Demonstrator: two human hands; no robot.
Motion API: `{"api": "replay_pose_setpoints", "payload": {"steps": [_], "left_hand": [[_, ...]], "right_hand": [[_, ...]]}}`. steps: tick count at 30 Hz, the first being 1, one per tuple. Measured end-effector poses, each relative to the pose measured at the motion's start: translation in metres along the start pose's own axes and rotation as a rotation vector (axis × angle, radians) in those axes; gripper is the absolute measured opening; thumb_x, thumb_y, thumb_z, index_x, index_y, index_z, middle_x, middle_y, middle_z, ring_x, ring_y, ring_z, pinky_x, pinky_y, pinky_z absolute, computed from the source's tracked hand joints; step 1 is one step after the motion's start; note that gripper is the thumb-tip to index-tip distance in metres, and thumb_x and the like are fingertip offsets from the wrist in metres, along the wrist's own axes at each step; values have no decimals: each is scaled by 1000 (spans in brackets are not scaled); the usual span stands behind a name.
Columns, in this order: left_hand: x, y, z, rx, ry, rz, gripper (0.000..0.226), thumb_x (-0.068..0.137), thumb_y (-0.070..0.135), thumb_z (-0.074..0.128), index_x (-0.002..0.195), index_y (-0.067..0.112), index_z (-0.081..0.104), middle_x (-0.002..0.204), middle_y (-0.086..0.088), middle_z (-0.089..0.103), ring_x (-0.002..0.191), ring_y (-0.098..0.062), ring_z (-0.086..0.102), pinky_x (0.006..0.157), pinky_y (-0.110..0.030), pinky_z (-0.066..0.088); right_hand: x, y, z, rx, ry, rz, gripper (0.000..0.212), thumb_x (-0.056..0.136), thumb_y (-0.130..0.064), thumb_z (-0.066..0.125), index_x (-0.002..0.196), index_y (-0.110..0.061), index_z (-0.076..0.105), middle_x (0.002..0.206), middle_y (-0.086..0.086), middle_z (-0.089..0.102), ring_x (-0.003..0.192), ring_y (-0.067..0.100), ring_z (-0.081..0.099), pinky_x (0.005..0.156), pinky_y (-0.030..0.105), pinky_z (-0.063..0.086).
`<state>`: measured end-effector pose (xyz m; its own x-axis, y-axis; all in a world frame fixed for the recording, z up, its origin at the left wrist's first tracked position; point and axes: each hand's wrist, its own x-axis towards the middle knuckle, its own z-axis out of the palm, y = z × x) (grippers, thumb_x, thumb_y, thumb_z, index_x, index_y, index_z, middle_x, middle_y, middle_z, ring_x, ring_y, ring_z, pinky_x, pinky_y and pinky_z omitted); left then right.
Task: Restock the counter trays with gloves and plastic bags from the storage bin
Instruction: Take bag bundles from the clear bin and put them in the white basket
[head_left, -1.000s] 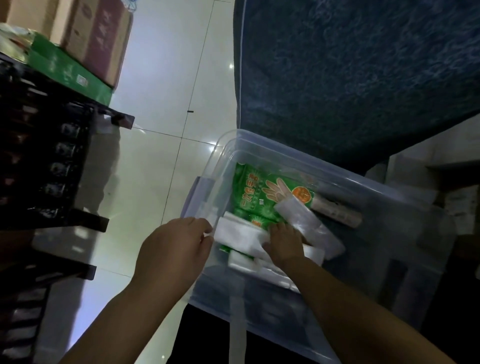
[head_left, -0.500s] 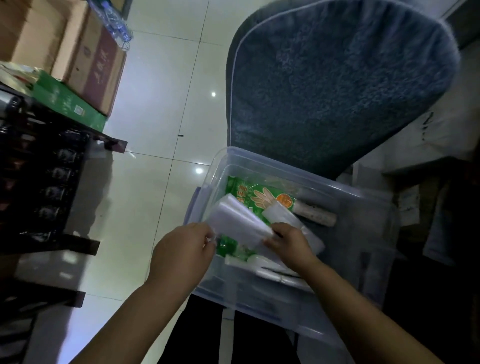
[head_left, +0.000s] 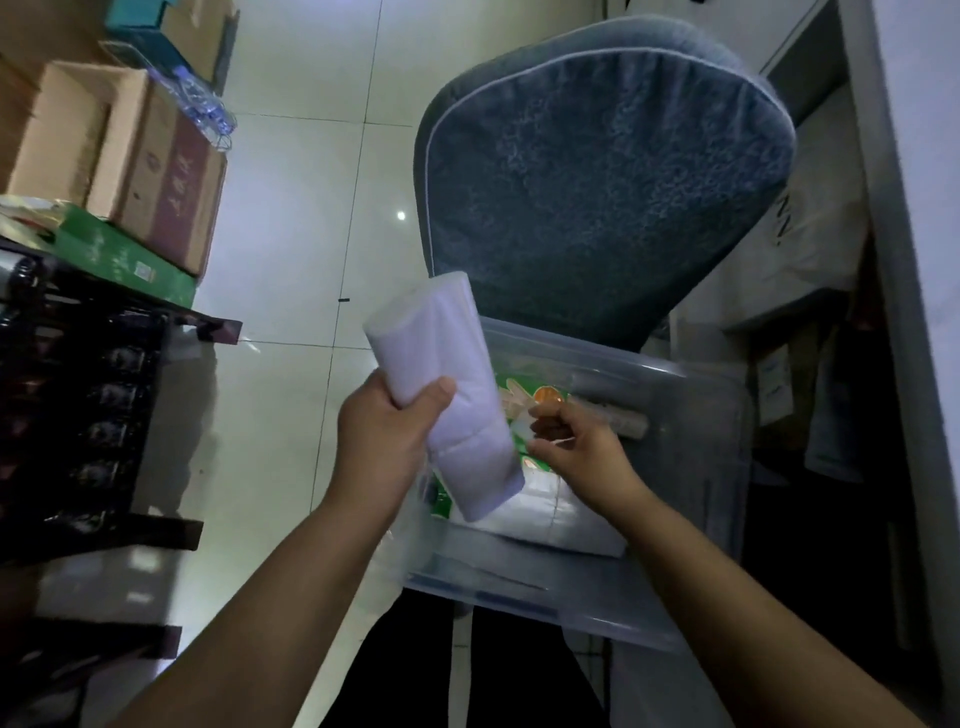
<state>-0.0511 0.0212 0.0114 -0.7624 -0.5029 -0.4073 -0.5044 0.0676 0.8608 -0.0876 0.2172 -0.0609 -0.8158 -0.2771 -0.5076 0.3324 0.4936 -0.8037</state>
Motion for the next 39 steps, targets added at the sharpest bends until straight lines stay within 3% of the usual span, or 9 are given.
{"api": "replay_pose_setpoints", "payload": {"steps": [4, 11, 15, 17, 20, 24, 30, 35, 39], "left_hand": [[14, -9, -8, 17, 120, 56, 12, 76, 29, 71, 78, 30, 60, 83, 15, 66, 67, 10, 62, 52, -4, 44], [27, -38, -6, 87, 158, 29, 8, 72, 34, 70, 77, 36, 63, 75, 25, 69, 71, 7, 64, 53, -3, 43], [30, -50, -2, 103, 160, 21, 13, 69, 41, 70, 77, 47, 64, 79, 30, 69, 74, 6, 65, 57, -7, 46], [32, -54, -2, 97, 162, 18, 15, 68, 41, 70, 79, 50, 64, 81, 29, 69, 76, 6, 65, 63, -16, 46], [33, -57, -2, 89, 154, 20, 17, 68, 44, 70, 83, 49, 64, 85, 28, 70, 79, 5, 66, 67, -18, 46], [31, -54, -7, 65, 143, 22, 21, 66, 46, 70, 87, 46, 65, 89, 24, 71, 82, 2, 67, 71, -20, 47], [24, -53, -16, 69, 119, 27, 17, 69, 40, 70, 86, 41, 66, 88, 23, 71, 82, 1, 67, 69, -19, 46], [17, -61, -17, 77, 101, 13, 16, 69, 38, 70, 84, 40, 66, 88, 17, 73, 84, -4, 68, 73, -26, 49], [10, -61, -25, 102, 79, 14, 18, 69, 39, 69, 87, 36, 65, 90, 11, 72, 85, -8, 68, 77, -32, 52]], "right_hand": [[6, 89, -2, -471, -85, 177, 26, 80, -15, 71, 105, -11, 68, 94, 3, 68, 92, 22, 64, 74, 23, 43], [19, 163, 28, -694, -322, 209, 52, 87, -24, 60, 136, -13, 45, 139, 11, 50, 126, 23, 47, 105, 29, 35], [35, 172, 51, -845, -407, 149, 58, 87, -24, 58, 139, -11, 35, 140, 13, 44, 125, 28, 44, 103, 34, 37], [41, 173, 59, -991, -425, 134, 49, 89, -26, 55, 133, -11, 40, 135, 13, 45, 122, 29, 43, 99, 38, 38], [44, 171, 63, -1175, -456, 84, 36, 93, -21, 45, 128, -12, 44, 131, 13, 47, 121, 29, 44, 97, 41, 37], [36, 174, 60, -1133, -481, 41, 41, 89, -7, 48, 130, -10, 41, 129, 14, 46, 115, 30, 49, 92, 40, 42], [19, 179, 60, -1012, -258, 134, 41, 88, -2, 45, 128, -10, 39, 135, 14, 38, 120, 28, 42, 88, 37, 45], [17, 187, 61, -1093, -423, 157, 30, 94, -12, 40, 124, -15, 48, 127, 9, 54, 114, 26, 54, 92, 37, 45], [12, 180, 57, -1137, -441, 127, 28, 93, -17, 44, 119, -21, 52, 123, 6, 58, 111, 25, 58, 89, 35, 46]]}}
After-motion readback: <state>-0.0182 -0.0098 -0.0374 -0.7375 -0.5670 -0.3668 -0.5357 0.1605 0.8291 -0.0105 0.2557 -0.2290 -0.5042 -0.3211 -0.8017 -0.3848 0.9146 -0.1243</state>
